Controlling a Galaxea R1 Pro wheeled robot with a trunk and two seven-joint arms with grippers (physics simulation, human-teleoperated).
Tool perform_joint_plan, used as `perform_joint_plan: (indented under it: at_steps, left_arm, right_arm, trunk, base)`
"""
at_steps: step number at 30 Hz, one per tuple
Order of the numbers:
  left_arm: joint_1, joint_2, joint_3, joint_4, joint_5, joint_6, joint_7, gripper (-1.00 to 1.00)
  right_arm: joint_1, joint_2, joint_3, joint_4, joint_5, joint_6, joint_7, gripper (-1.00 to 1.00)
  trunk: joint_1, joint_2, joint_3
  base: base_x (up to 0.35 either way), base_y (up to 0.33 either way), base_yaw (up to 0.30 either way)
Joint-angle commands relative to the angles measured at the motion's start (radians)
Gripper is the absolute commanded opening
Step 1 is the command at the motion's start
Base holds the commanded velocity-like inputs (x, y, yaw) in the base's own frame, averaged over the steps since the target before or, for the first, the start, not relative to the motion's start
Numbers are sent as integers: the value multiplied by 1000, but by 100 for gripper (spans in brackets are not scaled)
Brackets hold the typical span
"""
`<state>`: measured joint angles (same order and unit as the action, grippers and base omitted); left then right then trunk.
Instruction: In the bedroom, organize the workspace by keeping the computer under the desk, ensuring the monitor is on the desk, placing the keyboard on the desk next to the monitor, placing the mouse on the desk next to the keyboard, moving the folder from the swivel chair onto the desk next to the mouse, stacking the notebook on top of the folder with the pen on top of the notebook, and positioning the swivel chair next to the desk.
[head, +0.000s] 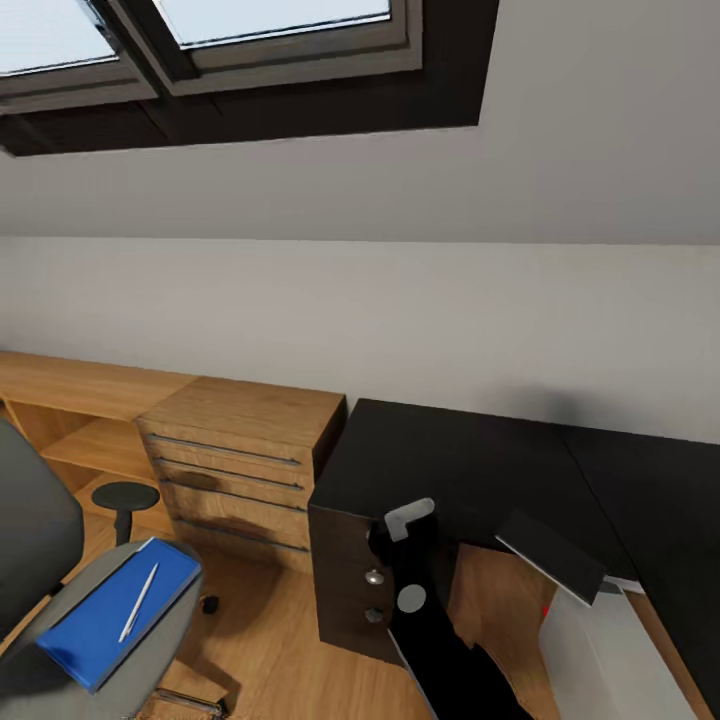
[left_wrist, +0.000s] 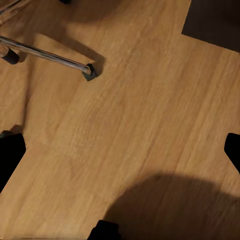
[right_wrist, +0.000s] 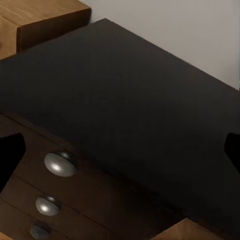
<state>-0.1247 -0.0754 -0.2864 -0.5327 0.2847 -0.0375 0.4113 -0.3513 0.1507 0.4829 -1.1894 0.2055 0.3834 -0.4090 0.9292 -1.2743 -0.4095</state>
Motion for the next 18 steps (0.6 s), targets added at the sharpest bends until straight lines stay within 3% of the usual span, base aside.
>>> perform_joint_plan:
  at_steps: [1,5,6,9,15,18]
  left_arm:
    - [-1,1,-8,0,10,-4,8,100]
    - [-1,0,-8,0,10,-4,8,100]
    - [-1,0,-8,3,10,-4,8,100]
    - [-1,0,-9,11,9,-4,8,100]
    - [-1,0,-10,14,8,-4,8,100]
    - [-1,0,-10,14,8,-4,8,100]
  right_arm:
    - [1,1,39,45,10,-54,-55,100]
    - [1,1,88,80,10,-113,-97,100]
    - [1,1,140,118,11,-161,-129,100]
    - [2,2,218,208,12,-271,-160,100]
    - [2,14,254,305,14,-462,-175,100]
    - [2,16,255,315,14,-478,-176,100]
  trunk:
    - [0,-1,-1]
    - [0,-1,-3]
    - [0,-1,-3]
    - [0,-1,-5]
    - [0,-1,-8]
    - [0,-1,-11]
  base:
    - [0,0,269]
    - [0,0,269]
    - [0,0,263]
    - [0,0,243]
    - [0,0,221]
    - [0,0,219]
